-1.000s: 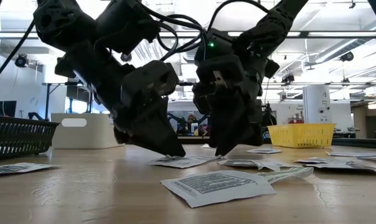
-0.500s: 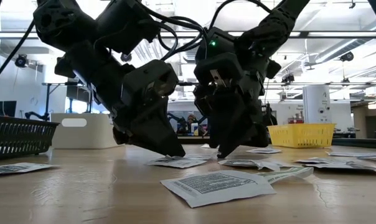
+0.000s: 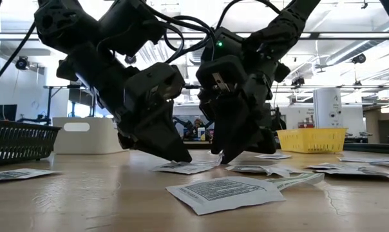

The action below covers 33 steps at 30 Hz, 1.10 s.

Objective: Pick & Place First Aid Supplies
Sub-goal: Put the blue bandage pack into the yellow bin

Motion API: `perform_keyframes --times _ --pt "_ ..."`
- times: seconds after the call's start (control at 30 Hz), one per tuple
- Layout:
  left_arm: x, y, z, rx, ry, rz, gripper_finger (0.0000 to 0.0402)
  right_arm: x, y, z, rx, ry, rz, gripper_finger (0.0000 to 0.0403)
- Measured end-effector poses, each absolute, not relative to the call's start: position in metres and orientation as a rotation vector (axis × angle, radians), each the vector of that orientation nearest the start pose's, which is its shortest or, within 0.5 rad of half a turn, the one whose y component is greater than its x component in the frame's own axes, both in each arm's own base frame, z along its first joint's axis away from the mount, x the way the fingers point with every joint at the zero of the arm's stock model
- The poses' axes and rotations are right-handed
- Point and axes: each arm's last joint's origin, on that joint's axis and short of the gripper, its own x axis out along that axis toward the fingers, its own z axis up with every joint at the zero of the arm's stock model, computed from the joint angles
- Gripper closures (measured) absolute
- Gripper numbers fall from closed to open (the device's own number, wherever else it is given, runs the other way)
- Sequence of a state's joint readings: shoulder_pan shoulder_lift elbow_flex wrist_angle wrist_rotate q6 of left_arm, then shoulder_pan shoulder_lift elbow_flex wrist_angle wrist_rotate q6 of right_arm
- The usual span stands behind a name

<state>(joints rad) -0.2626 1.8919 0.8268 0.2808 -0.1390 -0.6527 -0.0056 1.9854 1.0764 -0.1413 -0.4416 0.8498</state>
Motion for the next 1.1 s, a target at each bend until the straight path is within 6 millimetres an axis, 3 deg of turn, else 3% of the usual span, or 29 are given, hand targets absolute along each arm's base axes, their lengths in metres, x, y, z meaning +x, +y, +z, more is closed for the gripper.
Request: perform_keyframes --times 0.23,0.53,1.1 --pt "0.335 -0.086 0.104 -0.47 0.724 0.123 0.0319 0.37 0.011 0.105 0.983 1.159 -0.064 0.0315" --pt "0.336 -0.087 0.104 -0.42 0.708 0.129 0.0319 0.37 0.011 0.105 0.937 1.161 -0.04 0.039" --pt "0.332 -0.086 0.132 -0.332 0.647 0.078 0.0319 0.361 0.025 0.125 0.788 1.175 0.061 0.0394"
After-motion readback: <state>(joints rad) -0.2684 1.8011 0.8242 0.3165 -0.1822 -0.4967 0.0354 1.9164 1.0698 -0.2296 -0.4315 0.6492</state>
